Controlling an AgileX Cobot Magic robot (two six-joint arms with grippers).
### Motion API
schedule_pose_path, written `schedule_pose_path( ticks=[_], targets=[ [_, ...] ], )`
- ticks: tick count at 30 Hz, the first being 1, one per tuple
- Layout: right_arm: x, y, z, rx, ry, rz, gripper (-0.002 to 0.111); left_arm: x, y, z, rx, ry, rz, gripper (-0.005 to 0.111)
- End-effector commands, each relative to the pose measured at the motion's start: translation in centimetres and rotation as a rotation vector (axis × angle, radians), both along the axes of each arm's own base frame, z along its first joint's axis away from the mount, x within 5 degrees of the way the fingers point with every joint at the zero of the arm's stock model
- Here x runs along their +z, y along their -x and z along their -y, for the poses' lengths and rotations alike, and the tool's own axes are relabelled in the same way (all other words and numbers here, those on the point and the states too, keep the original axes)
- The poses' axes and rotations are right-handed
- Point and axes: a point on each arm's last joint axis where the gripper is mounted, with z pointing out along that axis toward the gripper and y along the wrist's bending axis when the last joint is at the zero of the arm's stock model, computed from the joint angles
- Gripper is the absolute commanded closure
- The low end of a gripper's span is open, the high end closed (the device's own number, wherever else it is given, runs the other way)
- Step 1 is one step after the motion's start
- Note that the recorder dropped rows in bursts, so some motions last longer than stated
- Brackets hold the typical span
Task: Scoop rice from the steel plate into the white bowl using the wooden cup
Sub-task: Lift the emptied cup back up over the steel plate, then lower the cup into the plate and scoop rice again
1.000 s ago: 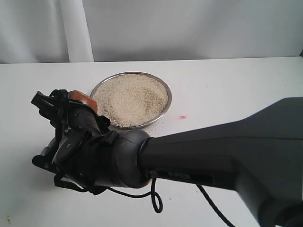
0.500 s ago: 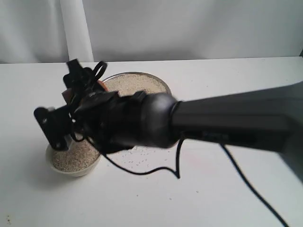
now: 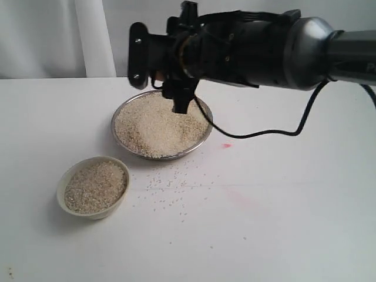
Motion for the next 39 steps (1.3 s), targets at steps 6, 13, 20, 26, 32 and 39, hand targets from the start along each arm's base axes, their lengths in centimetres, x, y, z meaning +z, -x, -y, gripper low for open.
schedule_pose_path(
  ticks=[6, 13, 20, 26, 32, 39],
  targets=[
    [-1.2, -3.1, 4.0, -0.07, 0.113, 0.004, 0.108, 0.0, 0.0, 0.1, -0.004, 0.014, 0.009, 0.107],
    [-2.1, -6.2, 3.5, -0.225, 0.151, -0.044, 0.108, 0.0, 0.0, 0.1, -0.004, 0.014, 0.009, 0.107],
    [-2.6, -7.2, 2.3, -0.193, 0.281, -0.291, 0.108, 0.0, 0.0, 0.1, -0.004, 0.014, 0.009, 0.107],
    [-4.4, -7.8, 0.9, -0.185, 0.343, -0.319, 0.108, 0.0, 0.0, 0.1, -0.004, 0.014, 0.009, 0.107],
    [-7.9, -7.9, -0.7, -0.142, 0.522, -0.252, 0.108, 0.0, 0.0, 0.1, -0.004, 0.014, 0.009, 0.107],
    [-10.3, -8.1, -1.3, -0.104, 0.642, -0.217, 0.108, 0.0, 0.0, 0.1, -0.004, 0.014, 0.009, 0.107]
  ],
)
